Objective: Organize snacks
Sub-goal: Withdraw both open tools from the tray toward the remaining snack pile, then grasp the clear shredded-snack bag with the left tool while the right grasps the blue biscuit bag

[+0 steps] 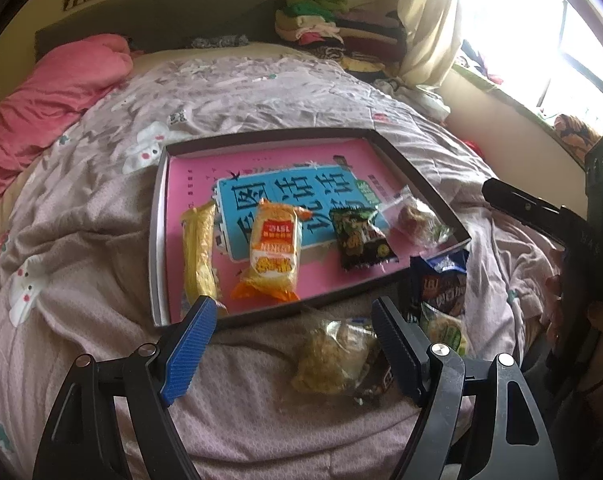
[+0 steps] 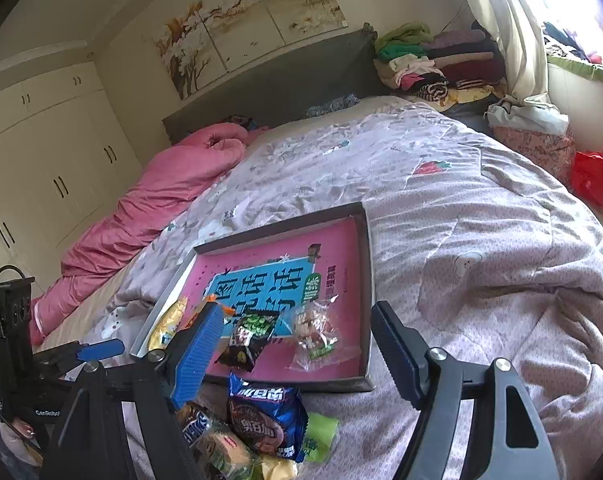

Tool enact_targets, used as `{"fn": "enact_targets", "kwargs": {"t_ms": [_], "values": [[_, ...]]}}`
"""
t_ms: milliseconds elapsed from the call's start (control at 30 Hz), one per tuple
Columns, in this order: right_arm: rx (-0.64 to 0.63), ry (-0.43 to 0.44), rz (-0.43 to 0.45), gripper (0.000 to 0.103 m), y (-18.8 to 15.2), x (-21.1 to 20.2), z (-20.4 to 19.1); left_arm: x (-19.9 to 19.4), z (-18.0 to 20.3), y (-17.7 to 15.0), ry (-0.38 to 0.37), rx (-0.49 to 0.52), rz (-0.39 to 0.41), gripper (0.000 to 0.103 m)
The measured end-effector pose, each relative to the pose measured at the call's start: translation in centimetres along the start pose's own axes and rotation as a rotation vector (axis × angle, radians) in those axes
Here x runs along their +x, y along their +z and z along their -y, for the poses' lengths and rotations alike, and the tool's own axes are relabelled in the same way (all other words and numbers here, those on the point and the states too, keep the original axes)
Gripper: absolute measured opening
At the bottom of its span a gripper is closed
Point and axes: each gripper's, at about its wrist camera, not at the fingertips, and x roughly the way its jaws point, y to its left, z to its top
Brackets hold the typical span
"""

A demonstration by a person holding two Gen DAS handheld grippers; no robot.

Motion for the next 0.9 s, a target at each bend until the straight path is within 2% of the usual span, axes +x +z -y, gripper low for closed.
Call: {"fn": "enact_targets", "kwargs": {"t_ms": [533, 900], "values": [[-0.054, 0.016, -0.078, 0.076, -2.0, 0.3, -2.0, 1.3, 0.6, -1.9, -0.006, 0.036, -0.083, 0.081], [-0.037, -0.003, -0.174, 0.076, -3.5, 1.4, -2.2, 2.7, 1.0, -2.5, 0.002, 0.033, -0.126, 0.081]]}}
